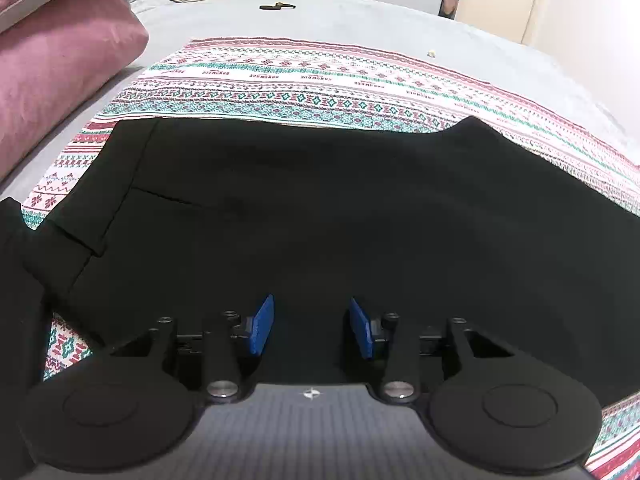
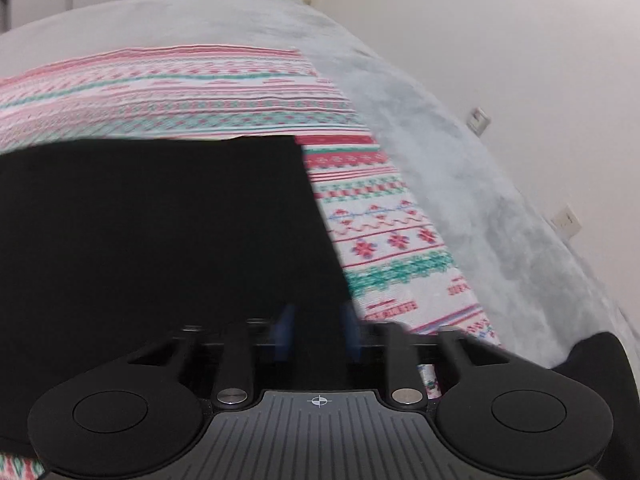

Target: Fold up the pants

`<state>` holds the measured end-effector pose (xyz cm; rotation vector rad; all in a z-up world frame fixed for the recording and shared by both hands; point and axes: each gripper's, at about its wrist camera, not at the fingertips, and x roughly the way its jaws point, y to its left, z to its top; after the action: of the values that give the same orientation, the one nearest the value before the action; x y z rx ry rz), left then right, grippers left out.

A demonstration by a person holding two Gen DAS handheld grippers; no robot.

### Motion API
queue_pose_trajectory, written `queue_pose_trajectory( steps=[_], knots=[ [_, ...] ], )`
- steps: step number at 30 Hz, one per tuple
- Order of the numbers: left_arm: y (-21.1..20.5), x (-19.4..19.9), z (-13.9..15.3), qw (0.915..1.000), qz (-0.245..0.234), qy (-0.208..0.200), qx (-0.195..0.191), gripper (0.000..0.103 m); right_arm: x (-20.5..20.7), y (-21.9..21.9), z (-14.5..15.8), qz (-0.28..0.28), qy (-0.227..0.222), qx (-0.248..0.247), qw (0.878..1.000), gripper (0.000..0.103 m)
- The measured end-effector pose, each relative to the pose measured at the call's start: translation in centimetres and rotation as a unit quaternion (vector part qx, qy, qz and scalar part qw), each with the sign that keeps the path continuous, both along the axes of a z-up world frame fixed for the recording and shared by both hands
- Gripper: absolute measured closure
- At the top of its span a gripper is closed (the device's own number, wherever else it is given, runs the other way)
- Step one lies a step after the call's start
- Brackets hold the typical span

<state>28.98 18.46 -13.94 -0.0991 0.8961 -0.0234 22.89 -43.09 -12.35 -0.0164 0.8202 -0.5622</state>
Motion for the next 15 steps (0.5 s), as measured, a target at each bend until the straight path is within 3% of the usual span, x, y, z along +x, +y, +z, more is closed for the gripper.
queue_pose_trajectory(
  steps=[2, 5, 8, 9, 12, 15],
  knots=[
    [0.3, -0.2, -0.1, 1.0000, 0.001, 0.001, 0.002, 0.029, 0.5, 0.1, 0.1, -0.003, 0.005, -0.002, 1.000, 0.100],
    [1.2, -0.4, -0.1, 1.0000, 0.005, 0.005, -0.002, 0.029, 1.4, 1.0, -0.2, -0.005, 0.022, -0.045, 0.999, 0.101],
    [2.1, -0.8, -0.1, 0.9998, 0.011, 0.007, -0.012, 0.029, 2.2, 1.5, -0.7, -0.046, 0.059, -0.136, 0.988, 0.103],
    [2.3, -1.1, 0.0, 0.9997, 0.015, 0.005, -0.018, 0.029, 2.3, 1.4, -1.2, -0.047, 0.072, -0.145, 0.986, 0.103],
    [3.9, -1.4, 0.5, 0.9986, 0.033, -0.001, -0.041, 0.029, 2.3, 1.4, -1.0, -0.043, 0.076, -0.131, 0.987, 0.103],
    [5.1, -1.8, 1.0, 0.9980, 0.055, -0.005, -0.032, 0.029, 1.8, 3.6, 1.4, -0.005, 0.022, -0.117, 0.993, 0.096]
  ],
)
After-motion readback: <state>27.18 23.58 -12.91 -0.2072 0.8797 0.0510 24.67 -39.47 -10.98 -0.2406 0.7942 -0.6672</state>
